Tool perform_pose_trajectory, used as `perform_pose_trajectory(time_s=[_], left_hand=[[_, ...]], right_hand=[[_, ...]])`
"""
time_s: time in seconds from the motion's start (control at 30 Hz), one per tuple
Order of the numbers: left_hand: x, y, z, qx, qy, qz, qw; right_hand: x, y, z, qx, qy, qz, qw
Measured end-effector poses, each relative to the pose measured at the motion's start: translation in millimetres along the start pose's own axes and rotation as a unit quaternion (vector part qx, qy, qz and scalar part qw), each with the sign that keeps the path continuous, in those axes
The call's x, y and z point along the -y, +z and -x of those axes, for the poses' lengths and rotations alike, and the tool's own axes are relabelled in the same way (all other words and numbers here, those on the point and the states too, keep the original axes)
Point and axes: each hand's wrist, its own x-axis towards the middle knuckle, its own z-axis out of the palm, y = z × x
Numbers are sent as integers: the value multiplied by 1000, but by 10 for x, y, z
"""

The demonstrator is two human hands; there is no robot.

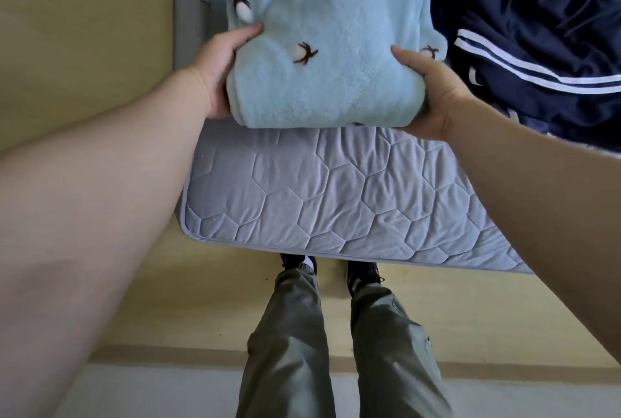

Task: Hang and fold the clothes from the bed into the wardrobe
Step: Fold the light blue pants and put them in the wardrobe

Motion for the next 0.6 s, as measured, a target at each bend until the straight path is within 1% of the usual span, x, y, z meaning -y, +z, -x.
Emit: perform_pose_trajectory(time_s=[0.07,0.17,0.23,0.33,0.43,0.5,0.6], left_hand=[[120,46,358,-19,-4,32,999],[333,140,1105,-56,-11,99,993],[418,192,1757,-90,-6,148,985],[482,224,2829,-126,23,200,971],[515,221,3872,-169,60,257,950],[512,195,4516,-200,91,291,931],[488,74,5402,-230,146,332,903]], right_hand=[[-47,62,290,24,14,1,1000],[-139,253,912,38,39,35,998],[-161,452,1404,38,53,60,996],[-121,890,2140,82,71,128,986],[-37,1390,2793,130,89,193,968],[-3,1791,3177,160,80,243,953],[-25,2478,3668,239,80,296,921]])
